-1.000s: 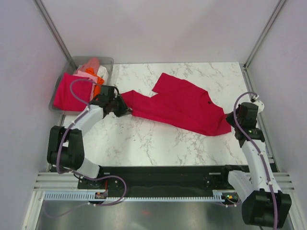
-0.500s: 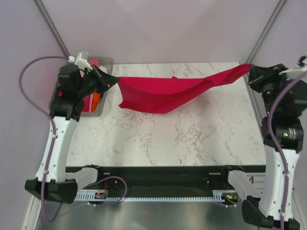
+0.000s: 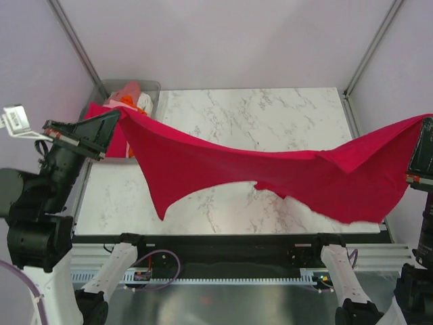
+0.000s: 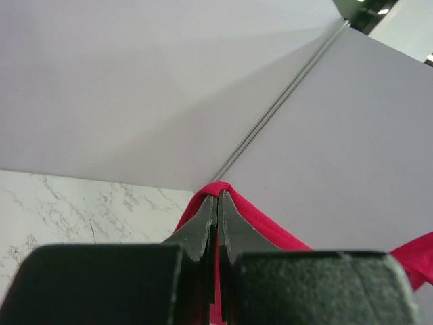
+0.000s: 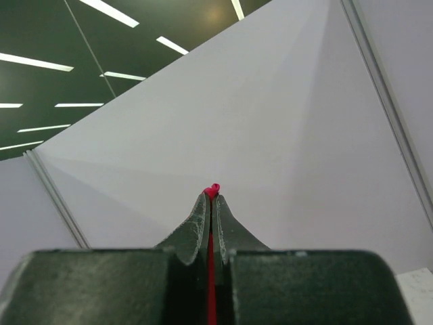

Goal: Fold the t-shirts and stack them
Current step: Flatten the tshirt out

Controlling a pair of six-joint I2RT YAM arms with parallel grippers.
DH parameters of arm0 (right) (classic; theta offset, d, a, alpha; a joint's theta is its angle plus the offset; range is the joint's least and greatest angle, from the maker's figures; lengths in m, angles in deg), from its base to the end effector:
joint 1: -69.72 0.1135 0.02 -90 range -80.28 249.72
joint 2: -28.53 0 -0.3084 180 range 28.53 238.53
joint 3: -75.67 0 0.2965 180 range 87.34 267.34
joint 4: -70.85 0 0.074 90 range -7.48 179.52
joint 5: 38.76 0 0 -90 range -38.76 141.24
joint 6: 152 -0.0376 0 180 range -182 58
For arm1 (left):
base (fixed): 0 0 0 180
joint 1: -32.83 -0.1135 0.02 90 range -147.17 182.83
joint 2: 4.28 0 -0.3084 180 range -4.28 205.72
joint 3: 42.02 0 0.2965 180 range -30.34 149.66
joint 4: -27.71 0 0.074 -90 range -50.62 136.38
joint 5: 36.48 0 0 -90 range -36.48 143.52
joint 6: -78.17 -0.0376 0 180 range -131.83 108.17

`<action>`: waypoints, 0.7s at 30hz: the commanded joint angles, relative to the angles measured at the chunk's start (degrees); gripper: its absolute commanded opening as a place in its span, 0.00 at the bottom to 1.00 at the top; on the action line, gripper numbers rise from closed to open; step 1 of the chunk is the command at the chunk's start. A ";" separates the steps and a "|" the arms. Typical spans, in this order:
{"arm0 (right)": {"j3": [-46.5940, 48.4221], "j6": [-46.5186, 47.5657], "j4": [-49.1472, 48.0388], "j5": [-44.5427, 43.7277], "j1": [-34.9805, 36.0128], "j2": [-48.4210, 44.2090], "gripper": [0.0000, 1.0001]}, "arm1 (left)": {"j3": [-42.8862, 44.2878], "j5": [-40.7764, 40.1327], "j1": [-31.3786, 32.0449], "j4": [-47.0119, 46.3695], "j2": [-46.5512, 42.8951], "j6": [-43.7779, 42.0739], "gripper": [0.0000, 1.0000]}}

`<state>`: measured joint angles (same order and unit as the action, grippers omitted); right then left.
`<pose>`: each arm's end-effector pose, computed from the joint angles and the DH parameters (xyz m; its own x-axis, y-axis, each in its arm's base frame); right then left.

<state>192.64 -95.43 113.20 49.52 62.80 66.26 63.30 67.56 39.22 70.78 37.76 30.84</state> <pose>-0.0789 0.0084 0.6605 0.5768 0.4847 -0.6575 -0.2079 0.8655 0.4557 0.0268 -0.0122 0.6230 0.0259 -0.6645 -0.7468 0.4784 0.6642 -0.5744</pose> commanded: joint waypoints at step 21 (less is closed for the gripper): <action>28.10 -6.21 -2.81 9.70 -0.11 53.21 0.00 | 29.38 5.37 -3.32 -4.42 51.11 7.94 0.02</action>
<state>209.56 -100.18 115.32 56.15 62.80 118.08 83.48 68.59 36.62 69.99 86.42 35.74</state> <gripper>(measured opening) 0.027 0.025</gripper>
